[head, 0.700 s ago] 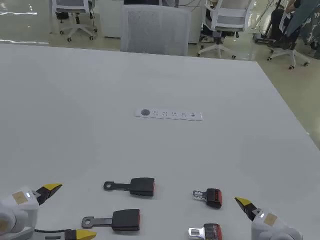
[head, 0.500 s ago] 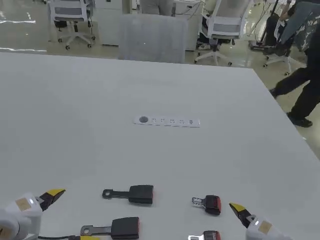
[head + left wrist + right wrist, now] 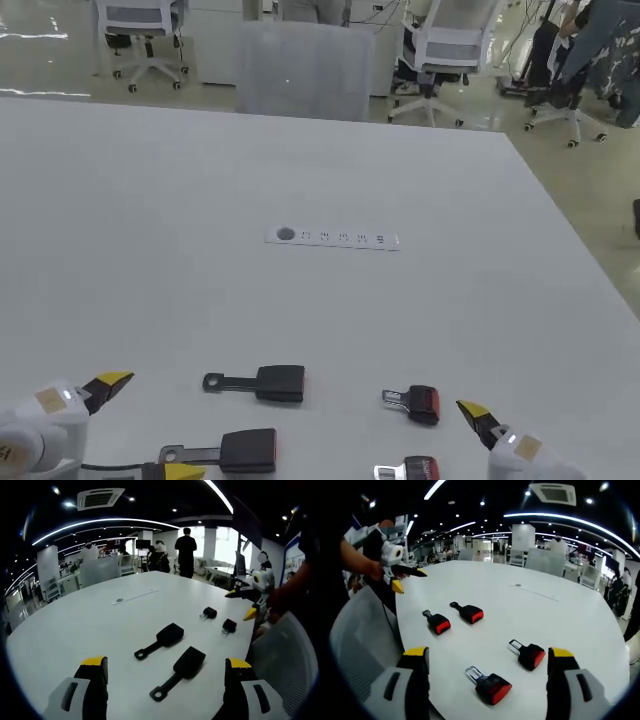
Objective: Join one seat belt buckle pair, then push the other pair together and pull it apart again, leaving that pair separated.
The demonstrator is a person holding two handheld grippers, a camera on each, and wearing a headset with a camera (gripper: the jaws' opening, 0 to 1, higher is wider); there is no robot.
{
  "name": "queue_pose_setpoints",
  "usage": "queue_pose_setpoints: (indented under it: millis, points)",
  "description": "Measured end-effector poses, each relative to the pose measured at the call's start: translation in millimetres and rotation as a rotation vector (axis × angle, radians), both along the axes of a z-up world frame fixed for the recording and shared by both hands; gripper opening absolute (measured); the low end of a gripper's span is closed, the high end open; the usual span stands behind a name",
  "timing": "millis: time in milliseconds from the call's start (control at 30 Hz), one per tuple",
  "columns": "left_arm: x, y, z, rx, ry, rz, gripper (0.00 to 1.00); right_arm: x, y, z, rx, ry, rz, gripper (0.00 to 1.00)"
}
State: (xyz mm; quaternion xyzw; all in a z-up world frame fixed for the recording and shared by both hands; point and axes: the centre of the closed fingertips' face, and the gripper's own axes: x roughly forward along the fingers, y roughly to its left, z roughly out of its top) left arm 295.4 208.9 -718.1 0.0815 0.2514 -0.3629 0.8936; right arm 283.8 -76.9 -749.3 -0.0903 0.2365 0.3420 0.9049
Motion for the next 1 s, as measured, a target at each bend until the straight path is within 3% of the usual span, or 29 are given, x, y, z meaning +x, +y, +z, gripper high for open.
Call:
queue_pose_setpoints:
  millis: [367,600,800,1000]
  points:
    - [-5.7,-3.1,-2.1,-0.016,0.012,0.020,1.00,-1.2,-0.4,-0.5,0.051,0.012,-0.052,1.00]
    - [-5.1,-7.5,9.0,-0.042,-0.018,0.032,1.00,-2.9,6.1,11.5,0.092,-0.006,-0.078,1.00]
    - [-9.0,-6.3,0.5,-0.045,0.006,0.036,1.00,-5.5,9.0,9.5,0.087,0.002,-0.065,1.00]
    - [-9.5,-8.1,2.3,-0.042,0.003,0.024,1.00,-6.8,8.6,9.3,0.079,0.003,-0.050,1.00]
